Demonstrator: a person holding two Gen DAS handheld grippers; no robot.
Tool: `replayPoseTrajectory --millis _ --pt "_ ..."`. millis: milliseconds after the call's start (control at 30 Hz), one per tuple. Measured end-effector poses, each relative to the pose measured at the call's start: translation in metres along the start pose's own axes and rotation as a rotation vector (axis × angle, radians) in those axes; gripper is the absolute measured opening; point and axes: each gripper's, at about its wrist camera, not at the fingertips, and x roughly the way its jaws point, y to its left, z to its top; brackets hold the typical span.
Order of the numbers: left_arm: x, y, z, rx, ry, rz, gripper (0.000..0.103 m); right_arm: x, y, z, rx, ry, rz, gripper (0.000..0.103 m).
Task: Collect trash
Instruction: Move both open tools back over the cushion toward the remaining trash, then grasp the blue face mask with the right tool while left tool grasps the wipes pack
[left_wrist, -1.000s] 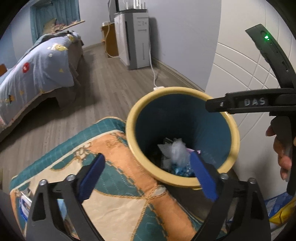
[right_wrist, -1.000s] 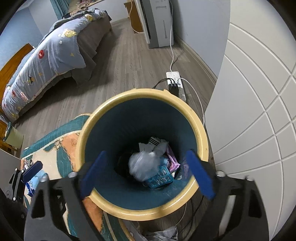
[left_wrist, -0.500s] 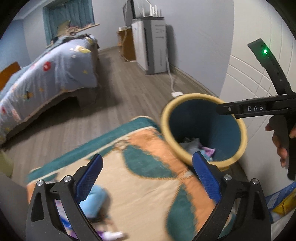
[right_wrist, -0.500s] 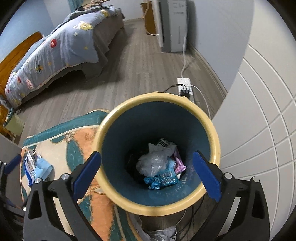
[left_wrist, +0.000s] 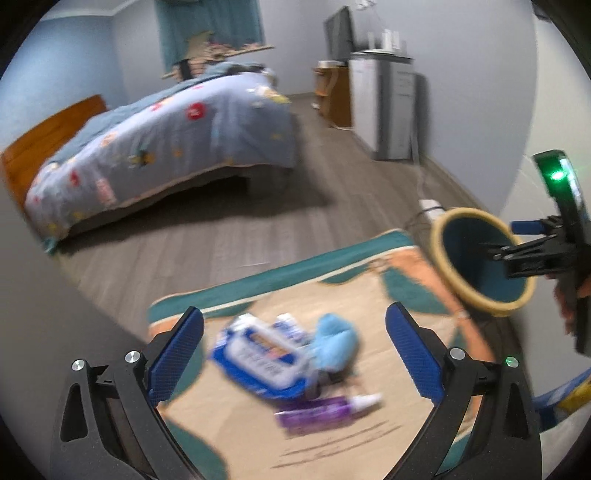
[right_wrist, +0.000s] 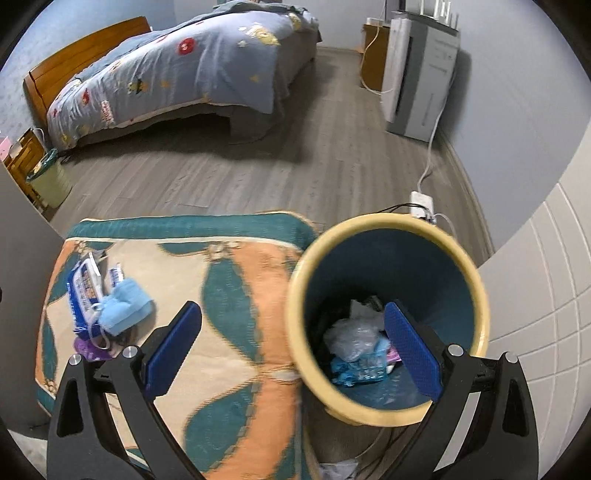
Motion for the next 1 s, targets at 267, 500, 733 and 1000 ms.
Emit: replayPoseTrajectory --millis 267,500,733,1000 --pt "0.015 0.074 -0.022 -0.183 0.054 0.070 0.098 0.015 0.054 -0.003 0.013 0.047 0.063 0.097" --pt "0.030 0.085 -0.034 -0.108 0.080 0.118 0.098 0.040 0.117 -0.008 -0.030 0.104 0.104 0.097" --pt "0.035 0.102 -0.041 -0.135 0.096 0.086 0.098 0.073 0.160 -0.008 -0.008 0.152 0.095 0.097" --pt "0.042 0.116 -0.053 -0.108 0.124 0.086 0.098 0.108 0.190 -0.010 -0.024 0.190 0.055 0.097"
